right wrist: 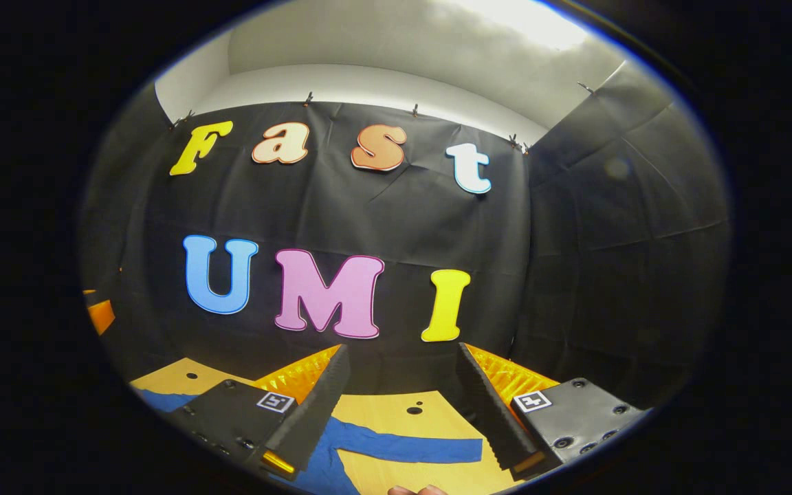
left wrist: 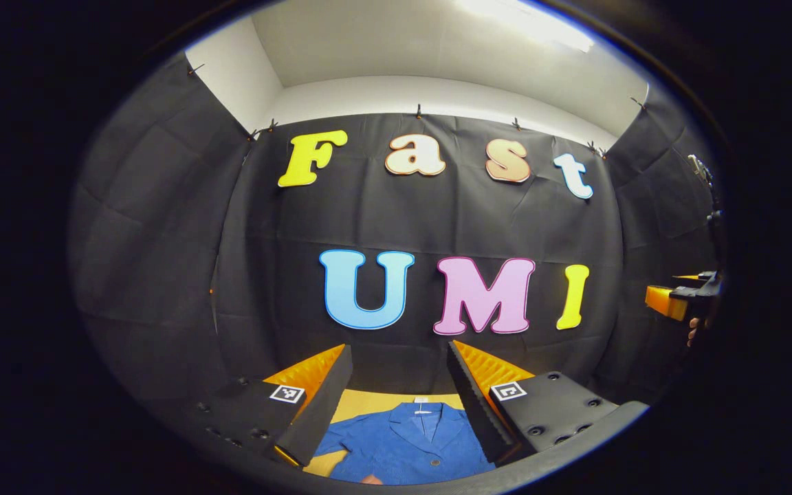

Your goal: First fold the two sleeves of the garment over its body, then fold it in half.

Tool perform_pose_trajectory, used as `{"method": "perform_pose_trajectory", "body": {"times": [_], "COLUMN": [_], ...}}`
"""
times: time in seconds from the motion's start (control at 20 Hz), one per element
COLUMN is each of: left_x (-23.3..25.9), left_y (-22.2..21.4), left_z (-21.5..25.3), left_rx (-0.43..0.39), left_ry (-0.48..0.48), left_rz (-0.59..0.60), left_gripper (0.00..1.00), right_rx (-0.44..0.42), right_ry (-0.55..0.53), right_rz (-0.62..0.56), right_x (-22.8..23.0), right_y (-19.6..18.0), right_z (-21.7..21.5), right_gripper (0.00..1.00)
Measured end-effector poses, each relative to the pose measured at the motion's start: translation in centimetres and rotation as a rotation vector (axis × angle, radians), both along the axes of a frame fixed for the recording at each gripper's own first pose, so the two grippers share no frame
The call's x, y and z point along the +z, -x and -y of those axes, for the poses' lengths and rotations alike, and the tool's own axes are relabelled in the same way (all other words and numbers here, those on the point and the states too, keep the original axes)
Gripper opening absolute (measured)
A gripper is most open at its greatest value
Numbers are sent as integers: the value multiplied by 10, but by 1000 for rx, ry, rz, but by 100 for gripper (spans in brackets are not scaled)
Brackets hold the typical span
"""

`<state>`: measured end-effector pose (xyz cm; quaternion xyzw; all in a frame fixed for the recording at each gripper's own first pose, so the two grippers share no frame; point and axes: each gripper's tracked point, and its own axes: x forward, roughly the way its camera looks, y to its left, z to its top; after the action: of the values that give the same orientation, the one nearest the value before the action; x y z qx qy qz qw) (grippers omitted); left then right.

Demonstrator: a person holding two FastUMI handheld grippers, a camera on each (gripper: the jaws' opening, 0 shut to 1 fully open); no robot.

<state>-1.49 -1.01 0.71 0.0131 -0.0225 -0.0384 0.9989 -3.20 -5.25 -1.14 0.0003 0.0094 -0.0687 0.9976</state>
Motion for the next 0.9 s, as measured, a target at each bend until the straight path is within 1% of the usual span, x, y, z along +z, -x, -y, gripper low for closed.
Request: {"method": "perform_pose_trajectory", "body": {"times": [0.05,0.1,0.15,0.2,0.25,0.3,0.35,0.5,0.55,0.6,0.65,0.75,0.8,0.85,0.9], "left_x": [-1,-1,-1,-2,-1,-2,-3,-13,-11,-10,-8,-6,-7,-5,-7], "left_y": [0,0,0,-1,-1,-1,-3,-13,-16,-19,-21,-25,-27,-28,-30], "left_z": [0,0,0,1,2,3,5,18,20,23,27,34,35,35,35], "left_rx": [1,2,1,-1,-4,-10,-20,-53,-58,-66,-76,-96,-99,-99,-96], "left_ry": [1,2,4,7,11,15,18,11,6,2,2,-1,-1,-1,-2], "left_rz": [-3,-5,-5,-4,-1,5,4,-19,-19,-15,-7,0,3,6,5], "left_gripper": [80,82,81,81,82,82,81,82,82,82,81,80,79,81,82], "right_rx": [-5,-9,-12,-17,-20,-20,-17,-26,-27,-33,-42,-52,-48,-44,-44], "right_ry": [0,3,5,9,11,16,22,34,36,40,45,45,36,24,13], "right_rz": [2,5,6,8,8,4,-2,-15,-17,-21,-23,-34,-44,-54,-61], "right_x": [0,0,-1,-2,-3,-5,-8,-15,-18,-22,-25,-34,-40,-46,-52], "right_y": [0,1,1,1,1,1,1,1,3,2,3,0,-1,-2,-5], "right_z": [3,5,7,9,11,11,11,17,19,24,30,39,41,43,46], "right_gripper": [99,99,99,92,92,99,99,99,92,92,99,99,92,92,99]}}
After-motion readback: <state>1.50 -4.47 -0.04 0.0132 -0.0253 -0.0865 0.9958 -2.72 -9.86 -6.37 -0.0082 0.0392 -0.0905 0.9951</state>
